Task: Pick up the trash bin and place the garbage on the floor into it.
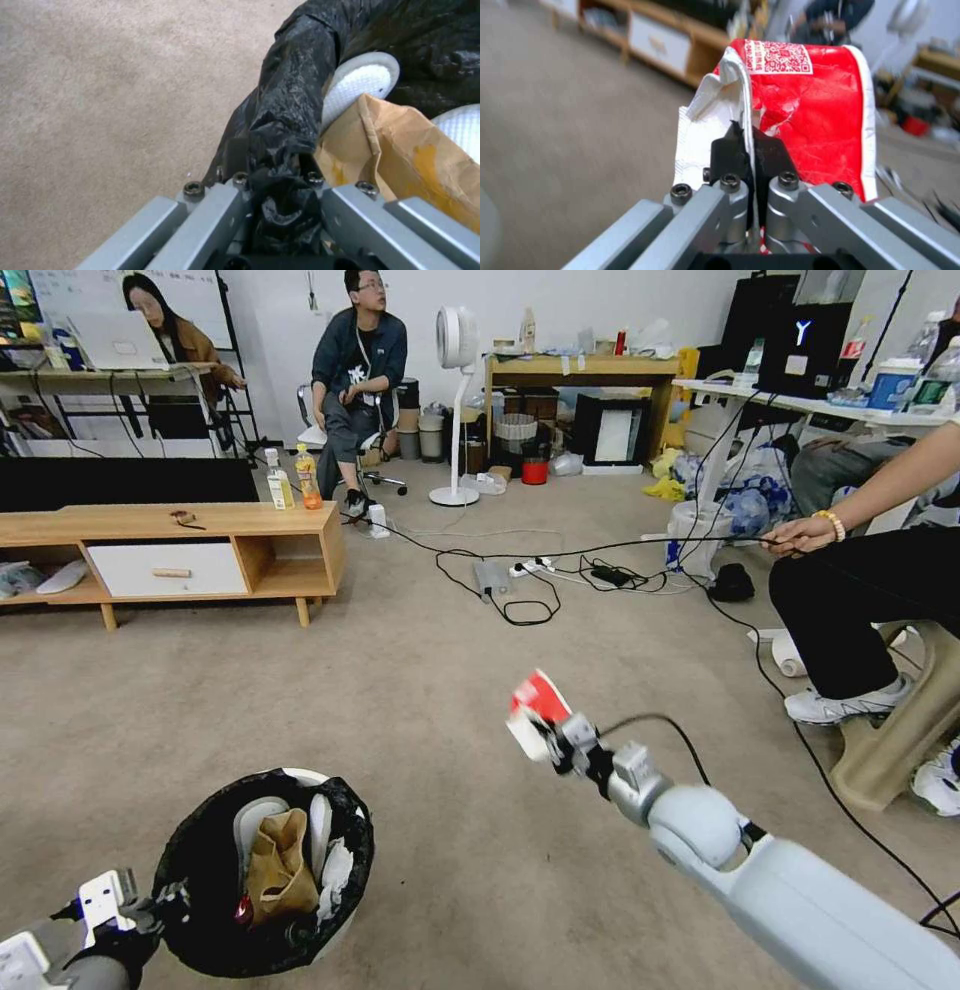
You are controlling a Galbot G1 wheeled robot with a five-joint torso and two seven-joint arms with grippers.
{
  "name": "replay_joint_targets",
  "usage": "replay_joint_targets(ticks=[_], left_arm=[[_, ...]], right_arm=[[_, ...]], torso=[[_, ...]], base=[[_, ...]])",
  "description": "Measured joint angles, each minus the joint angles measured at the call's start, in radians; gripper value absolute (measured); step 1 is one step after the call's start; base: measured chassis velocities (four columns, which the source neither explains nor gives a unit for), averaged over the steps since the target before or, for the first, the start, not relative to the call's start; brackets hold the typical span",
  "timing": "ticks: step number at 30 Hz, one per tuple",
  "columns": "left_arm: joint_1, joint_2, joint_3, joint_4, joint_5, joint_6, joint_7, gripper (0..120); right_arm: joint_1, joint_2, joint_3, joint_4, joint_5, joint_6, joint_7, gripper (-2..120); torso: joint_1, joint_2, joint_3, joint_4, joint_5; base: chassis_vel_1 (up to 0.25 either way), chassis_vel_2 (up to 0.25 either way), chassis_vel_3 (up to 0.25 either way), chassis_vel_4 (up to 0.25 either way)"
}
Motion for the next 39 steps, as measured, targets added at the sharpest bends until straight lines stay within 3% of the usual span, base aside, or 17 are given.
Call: replay_joint_targets(ticks=[3, 5, 6, 8, 11, 23, 29, 39], left_arm=[[0.002, 0.004, 0.0, -0.008, -0.005, 0.001, -0.001, 1], [0.006, 0.008, -0.001, -0.019, -0.011, 0.003, -0.003, 1], [0.006, 0.008, -0.001, -0.019, -0.011, 0.003, -0.003, 1], [0.01, 0.009, 0.001, -0.031, -0.013, 0.005, -0.003, 1], [0.014, 0.011, 0.004, -0.041, -0.016, 0.006, -0.004, 1], [0.016, 0.03, 0.009, -0.049, -0.021, 0.01, -0.003, 1], [0.009, 0.04, 0.009, -0.043, -0.026, 0.011, -0.003, 1], [0.006, 0.047, 0.006, -0.04, -0.033, 0.012, -0.003, 1]], right_arm=[[0.041, 0.016, -0.022, 0.033, 0.045, -0.003, 0.025, 0], [0.127, 0.058, -0.08, 0.086, 0.164, -0.005, 0.08, 0], [0.127, 0.058, -0.08, 0.086, 0.164, -0.005, 0.08, 0], [0.227, 0.108, -0.151, 0.144, 0.315, -0.016, 0.13, 0], [0.306, 0.152, -0.218, 0.173, 0.396, -0.018, 0.163, 0], [0.405, 0.324, -0.392, 0.118, 0.54, -0.006, 0.201, 0], [0.4, 0.409, -0.488, 0.093, 0.643, -0.051, 0.257, 0], [0.393, 0.423, -0.546, 0.063, 0.654, -0.111, 0.301, 0]], torso=[[0.0, 0.0, 0.0, 0.0001, -0.0002], [0.0, 0.0, 0.0, 0.0004, 0.0], [0.0, 0.0, 0.0, 0.0004, 0.0], [0.0, 0.0, 0.0, 0.0006, -0.0003], [0.0, 0.0, 0.0, 0.0, -0.0004], [0.0, 0.0, 0.0, 0.0001, -0.0002], [0.0, 0.0, 0.0, 0.0003, -0.0002], [0.0, 0.0, 0.0, 0.0001, -0.0001]], base=[[0.0, 0.0, 0.0, 0.0], [0.0, 0.0, 0.0, 0.0], [0.0, 0.0, 0.0, 0.0], [0.0, 0.0, 0.0, 0.0], [0.0, 0.0, 0.0, 0.0], [0.0, 0.0, 0.0, 0.0], [0.0, 0.0, 0.0, 0.0], [0.0, 0.0, 0.0, 0.0]])
